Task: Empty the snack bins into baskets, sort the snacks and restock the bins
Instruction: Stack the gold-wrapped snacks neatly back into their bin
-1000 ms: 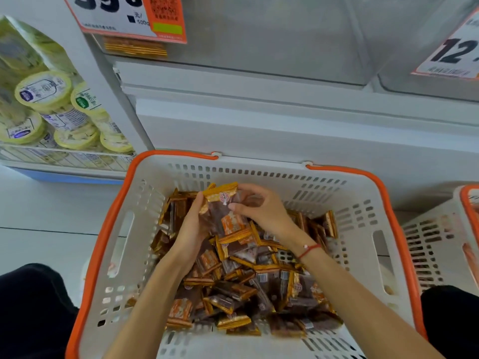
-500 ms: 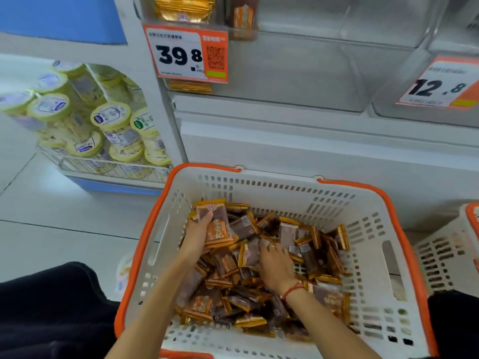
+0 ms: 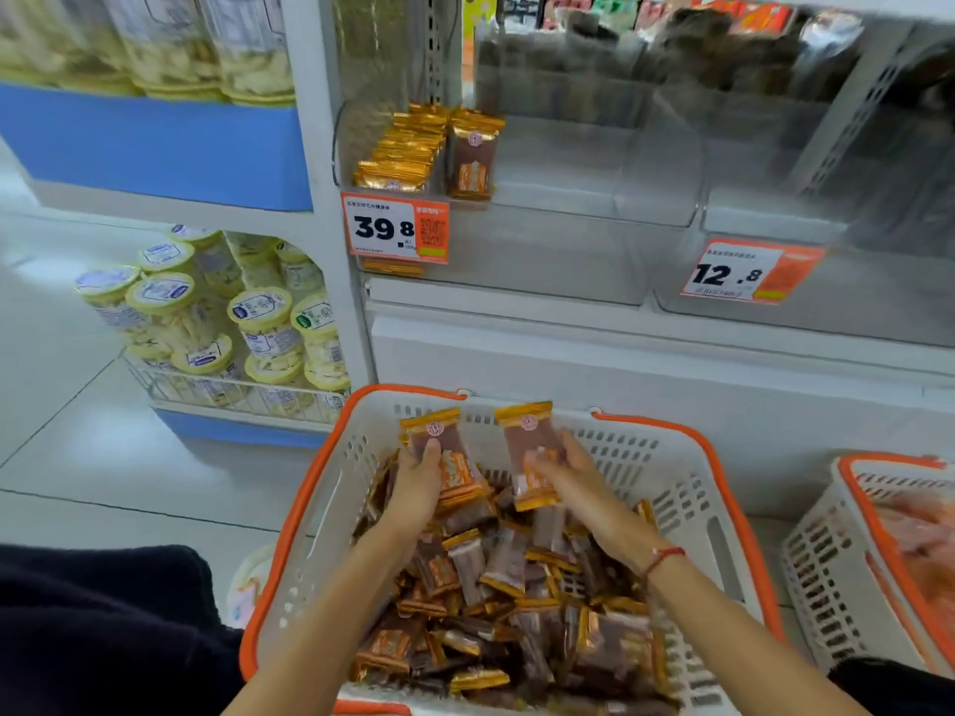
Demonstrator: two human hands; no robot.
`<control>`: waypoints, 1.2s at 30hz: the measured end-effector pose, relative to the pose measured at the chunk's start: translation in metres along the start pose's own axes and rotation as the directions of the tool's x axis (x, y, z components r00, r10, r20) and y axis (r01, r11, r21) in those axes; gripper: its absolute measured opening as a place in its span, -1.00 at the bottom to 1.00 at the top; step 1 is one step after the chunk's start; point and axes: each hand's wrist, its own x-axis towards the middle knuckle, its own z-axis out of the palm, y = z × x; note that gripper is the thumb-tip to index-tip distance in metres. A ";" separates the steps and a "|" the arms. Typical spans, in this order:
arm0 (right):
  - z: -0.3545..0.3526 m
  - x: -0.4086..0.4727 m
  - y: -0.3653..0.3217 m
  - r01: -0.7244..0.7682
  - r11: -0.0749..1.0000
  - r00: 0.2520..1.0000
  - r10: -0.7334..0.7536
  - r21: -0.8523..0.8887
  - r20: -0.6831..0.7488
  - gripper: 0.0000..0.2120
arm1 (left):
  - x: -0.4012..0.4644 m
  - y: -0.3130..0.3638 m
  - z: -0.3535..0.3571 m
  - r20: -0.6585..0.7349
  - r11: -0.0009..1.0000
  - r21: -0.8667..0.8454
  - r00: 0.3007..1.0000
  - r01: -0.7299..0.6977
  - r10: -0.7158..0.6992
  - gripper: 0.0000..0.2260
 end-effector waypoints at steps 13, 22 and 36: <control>0.020 -0.015 -0.081 0.292 0.948 0.954 -0.299 -0.127 -0.035 -0.55 | -0.026 0.066 0.045 0.136 0.918 -0.192 0.917 -0.347 0.375 -0.54; -0.009 0.011 -0.193 0.392 0.919 0.919 -0.393 0.040 0.038 -0.65 | -0.011 0.178 0.028 -0.035 0.705 0.033 0.704 -0.708 0.709 -0.83; -0.050 0.221 -0.276 0.201 0.973 0.970 -0.214 -0.118 -0.116 -0.66 | 0.103 0.202 -0.048 -0.291 0.361 0.747 0.212 -0.558 0.933 -0.33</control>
